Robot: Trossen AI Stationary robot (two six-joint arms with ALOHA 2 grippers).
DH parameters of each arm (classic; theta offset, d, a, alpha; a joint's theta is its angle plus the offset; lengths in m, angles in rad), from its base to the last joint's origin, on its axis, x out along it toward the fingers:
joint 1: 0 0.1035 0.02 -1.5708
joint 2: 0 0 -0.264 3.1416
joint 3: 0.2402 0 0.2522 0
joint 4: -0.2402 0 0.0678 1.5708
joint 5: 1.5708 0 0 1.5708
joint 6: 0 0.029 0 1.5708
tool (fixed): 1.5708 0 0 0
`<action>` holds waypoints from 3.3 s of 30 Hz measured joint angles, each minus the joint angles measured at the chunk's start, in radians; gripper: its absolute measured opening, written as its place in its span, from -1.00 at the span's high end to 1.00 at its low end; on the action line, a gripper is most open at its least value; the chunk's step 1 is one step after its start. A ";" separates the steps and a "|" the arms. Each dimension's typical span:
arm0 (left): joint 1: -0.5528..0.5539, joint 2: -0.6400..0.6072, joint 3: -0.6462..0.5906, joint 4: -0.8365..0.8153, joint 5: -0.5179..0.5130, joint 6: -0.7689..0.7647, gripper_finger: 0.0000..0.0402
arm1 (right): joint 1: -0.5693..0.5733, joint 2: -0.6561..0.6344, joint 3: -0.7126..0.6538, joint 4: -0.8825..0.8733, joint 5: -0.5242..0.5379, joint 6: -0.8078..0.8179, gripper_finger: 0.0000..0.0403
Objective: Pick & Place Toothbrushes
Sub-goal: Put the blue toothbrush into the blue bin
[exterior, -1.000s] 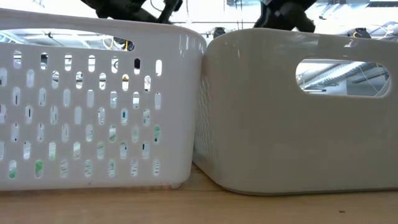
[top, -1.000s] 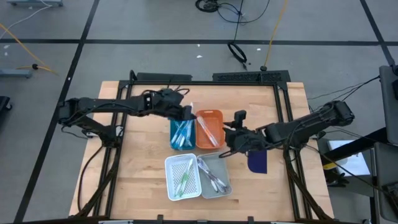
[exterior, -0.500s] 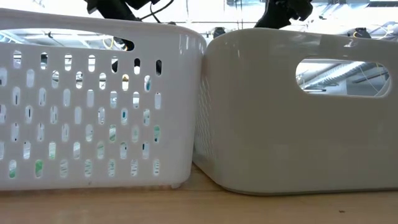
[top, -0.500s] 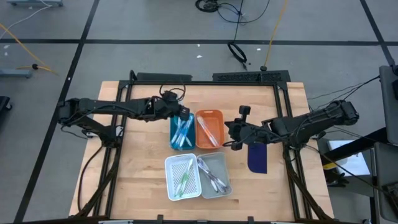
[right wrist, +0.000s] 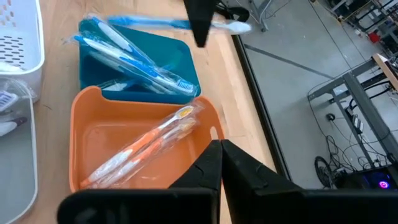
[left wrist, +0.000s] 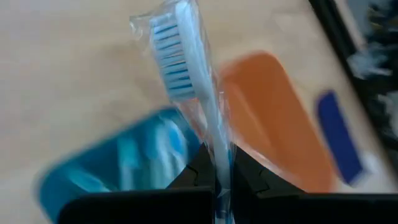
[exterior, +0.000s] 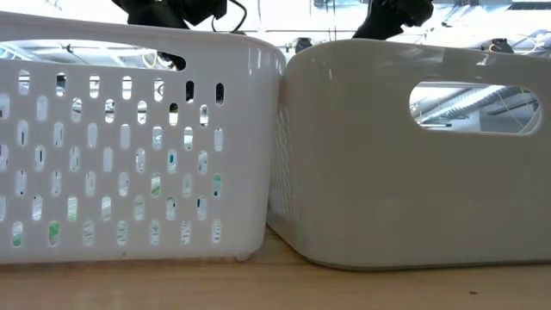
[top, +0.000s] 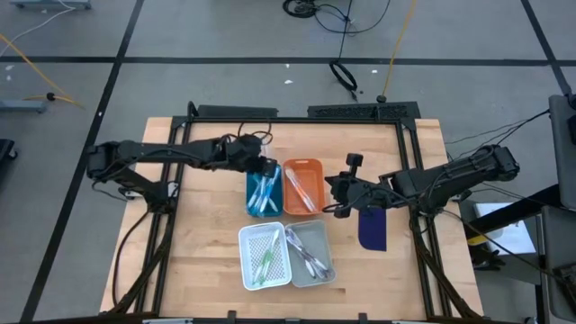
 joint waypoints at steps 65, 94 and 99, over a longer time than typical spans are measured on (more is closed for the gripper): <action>0.195 0.276 0.014 -0.114 0.724 -0.039 0.81 | -0.014 0.000 0.000 0.018 -0.053 0.026 1.00; 0.202 0.112 0.014 -0.098 0.725 -0.085 0.26 | -0.014 0.000 -0.001 0.027 -0.053 0.026 1.00; 0.176 0.142 0.014 -0.110 0.681 -0.071 0.45 | -0.014 0.000 -0.001 0.028 -0.053 0.026 1.00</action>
